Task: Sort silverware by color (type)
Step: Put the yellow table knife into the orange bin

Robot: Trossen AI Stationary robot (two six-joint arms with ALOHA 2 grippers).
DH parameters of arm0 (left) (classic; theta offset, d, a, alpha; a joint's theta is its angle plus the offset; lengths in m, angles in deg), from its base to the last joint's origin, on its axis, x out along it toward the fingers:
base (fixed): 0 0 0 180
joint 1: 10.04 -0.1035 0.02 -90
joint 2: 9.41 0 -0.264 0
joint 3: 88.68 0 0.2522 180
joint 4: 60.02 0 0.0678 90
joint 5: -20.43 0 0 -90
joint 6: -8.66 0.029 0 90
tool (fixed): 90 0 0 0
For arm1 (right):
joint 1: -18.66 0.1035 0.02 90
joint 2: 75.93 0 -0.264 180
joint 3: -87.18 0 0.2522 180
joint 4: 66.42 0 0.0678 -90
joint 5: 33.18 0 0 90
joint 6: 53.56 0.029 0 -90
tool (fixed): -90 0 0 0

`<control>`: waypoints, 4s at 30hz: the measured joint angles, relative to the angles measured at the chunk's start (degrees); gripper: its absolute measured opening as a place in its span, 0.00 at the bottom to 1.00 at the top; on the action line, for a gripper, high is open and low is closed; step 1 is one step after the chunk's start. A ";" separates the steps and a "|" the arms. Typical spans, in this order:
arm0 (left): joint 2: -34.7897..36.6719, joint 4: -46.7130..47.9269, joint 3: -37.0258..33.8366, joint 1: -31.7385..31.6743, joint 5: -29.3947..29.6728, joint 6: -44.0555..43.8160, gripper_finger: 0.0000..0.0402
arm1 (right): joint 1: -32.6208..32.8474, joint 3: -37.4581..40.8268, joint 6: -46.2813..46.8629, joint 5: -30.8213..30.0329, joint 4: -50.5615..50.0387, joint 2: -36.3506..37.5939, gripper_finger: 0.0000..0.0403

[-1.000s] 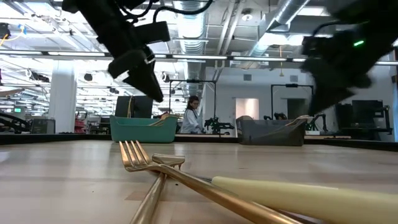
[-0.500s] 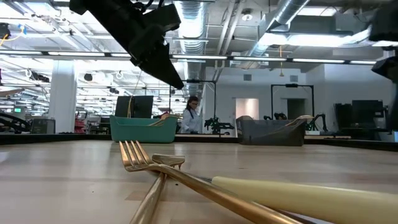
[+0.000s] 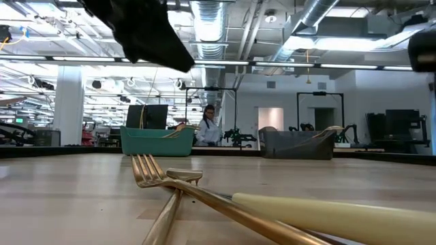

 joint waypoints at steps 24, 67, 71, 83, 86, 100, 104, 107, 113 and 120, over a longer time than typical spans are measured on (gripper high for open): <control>0.00 0.14 0.00 5.05 10.09 -8.23 0.29 | 1.72 -1.84 -16.10 9.94 9.74 -3.20 0.40; -14.10 -25.98 0.02 2.94 4.17 5.99 0.29 | -27.32 -12.35 7.29 -3.22 13.34 -10.99 0.18; -14.10 -27.46 0.02 2.97 3.15 12.37 0.29 | -29.20 -13.88 7.51 -2.59 13.44 -10.97 0.18; -14.07 -21.67 0.11 -1.06 -2.85 24.71 0.29 | -30.01 -16.15 7.54 -2.51 13.35 -10.86 0.18; -14.08 -17.38 0.02 -2.59 -5.81 22.32 0.29 | -30.11 -16.17 7.53 -2.67 13.49 -10.84 0.18; -14.10 -13.38 0.02 -4.28 -9.59 14.22 0.02 | -30.05 -15.92 7.09 -3.24 13.20 -12.19 0.20; -14.10 -12.90 0.02 -4.37 -8.85 11.25 0.02 | -29.83 -15.91 6.77 -6.04 12.58 -12.11 0.20; -14.10 -11.63 0.02 -4.37 -8.81 8.77 0.05 | -29.67 -15.91 6.77 -9.58 8.29 -12.11 0.20; -14.10 -8.55 0.02 -4.20 -7.47 4.07 0.09 | -29.01 -15.08 6.17 -6.80 3.16 -12.11 0.20; -14.10 -8.44 0.02 -4.20 -7.42 3.11 0.10 | -26.58 -12.10 3.44 1.43 6.19 -12.13 0.20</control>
